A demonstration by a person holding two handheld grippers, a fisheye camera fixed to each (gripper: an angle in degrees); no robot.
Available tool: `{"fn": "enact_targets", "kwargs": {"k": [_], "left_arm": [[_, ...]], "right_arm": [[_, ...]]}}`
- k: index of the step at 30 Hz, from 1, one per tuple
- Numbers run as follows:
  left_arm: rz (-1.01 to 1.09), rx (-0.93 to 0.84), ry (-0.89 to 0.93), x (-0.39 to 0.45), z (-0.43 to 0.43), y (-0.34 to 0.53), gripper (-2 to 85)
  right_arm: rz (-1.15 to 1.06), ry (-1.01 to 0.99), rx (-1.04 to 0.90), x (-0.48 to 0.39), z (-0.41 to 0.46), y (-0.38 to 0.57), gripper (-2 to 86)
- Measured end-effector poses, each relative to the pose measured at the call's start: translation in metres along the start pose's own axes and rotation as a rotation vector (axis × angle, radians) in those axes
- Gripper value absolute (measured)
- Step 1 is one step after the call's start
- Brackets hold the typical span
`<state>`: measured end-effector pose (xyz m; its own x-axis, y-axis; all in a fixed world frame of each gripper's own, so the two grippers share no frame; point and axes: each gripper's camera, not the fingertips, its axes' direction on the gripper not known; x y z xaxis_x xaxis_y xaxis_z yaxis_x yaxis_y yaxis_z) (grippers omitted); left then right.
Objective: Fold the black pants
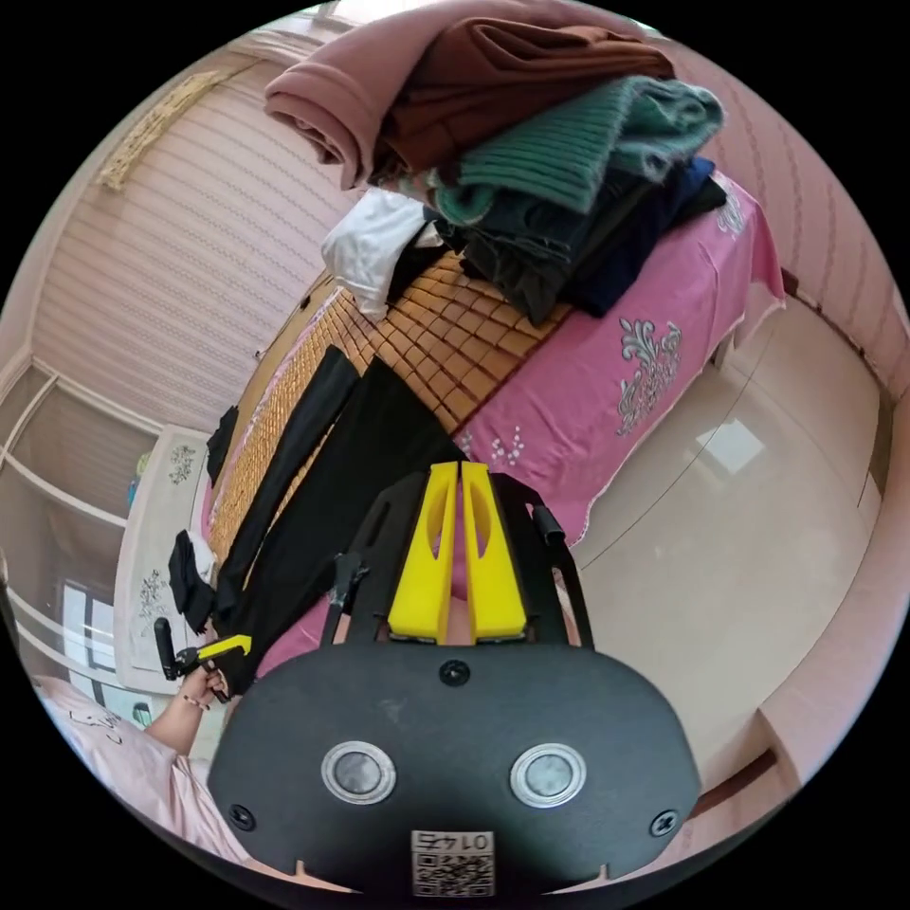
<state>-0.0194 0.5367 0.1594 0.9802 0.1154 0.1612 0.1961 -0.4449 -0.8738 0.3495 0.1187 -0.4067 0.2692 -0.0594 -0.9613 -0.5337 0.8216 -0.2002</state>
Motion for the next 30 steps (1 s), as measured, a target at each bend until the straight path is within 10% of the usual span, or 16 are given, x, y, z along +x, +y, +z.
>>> {"fn": "enact_targets", "kwargs": {"k": [11,30], "left_arm": [[-0.038,0.031,0.06,-0.019,-0.063,0.042,4.7],[-0.653,0.299,-0.303,-0.177,-0.28,0.312,5.8]], "right_arm": [[-0.068,0.32,-0.073,-0.046,0.062,0.02,0.0],[-1.328,0.011,-0.214,-0.512,0.345,0.158,5.9]]}}
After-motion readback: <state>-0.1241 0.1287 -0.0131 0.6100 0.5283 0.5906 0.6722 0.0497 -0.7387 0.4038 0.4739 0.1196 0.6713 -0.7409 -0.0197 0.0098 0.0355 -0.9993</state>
